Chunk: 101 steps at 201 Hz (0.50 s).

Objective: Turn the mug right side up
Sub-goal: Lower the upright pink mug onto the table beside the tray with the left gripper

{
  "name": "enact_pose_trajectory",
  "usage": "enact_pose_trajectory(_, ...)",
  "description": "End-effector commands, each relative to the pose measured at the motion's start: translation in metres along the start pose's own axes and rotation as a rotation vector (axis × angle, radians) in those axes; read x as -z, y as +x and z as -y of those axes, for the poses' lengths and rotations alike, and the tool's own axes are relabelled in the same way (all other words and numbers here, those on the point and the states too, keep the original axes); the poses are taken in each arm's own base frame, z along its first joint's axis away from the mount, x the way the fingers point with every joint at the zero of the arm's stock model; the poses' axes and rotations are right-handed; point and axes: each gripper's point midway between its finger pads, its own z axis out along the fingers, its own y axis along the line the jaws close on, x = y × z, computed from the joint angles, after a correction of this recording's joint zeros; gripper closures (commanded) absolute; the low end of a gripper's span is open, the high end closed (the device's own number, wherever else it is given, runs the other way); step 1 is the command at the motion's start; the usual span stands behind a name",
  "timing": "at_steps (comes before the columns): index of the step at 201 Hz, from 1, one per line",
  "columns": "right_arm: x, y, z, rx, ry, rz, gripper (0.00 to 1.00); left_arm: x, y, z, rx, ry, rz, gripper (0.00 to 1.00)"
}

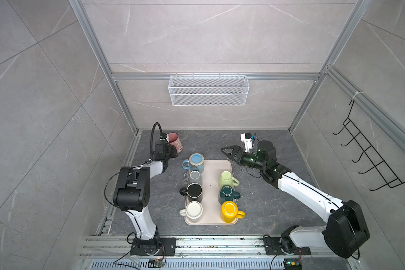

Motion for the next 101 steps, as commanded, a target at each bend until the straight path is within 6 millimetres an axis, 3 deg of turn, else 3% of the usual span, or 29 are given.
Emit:
enact_pose_trajectory(1,-0.0014,-0.0005,0.0009,0.001,-0.012,0.003,0.05,0.0058,-0.0557,0.0136,-0.022,0.035,0.167,0.93)
enact_pose_trajectory(101,-0.0048,-0.0004,0.003,-0.001,-0.01,-0.003,0.05,0.0064,-0.0523,0.0131,-0.036,0.029,0.152,0.69)
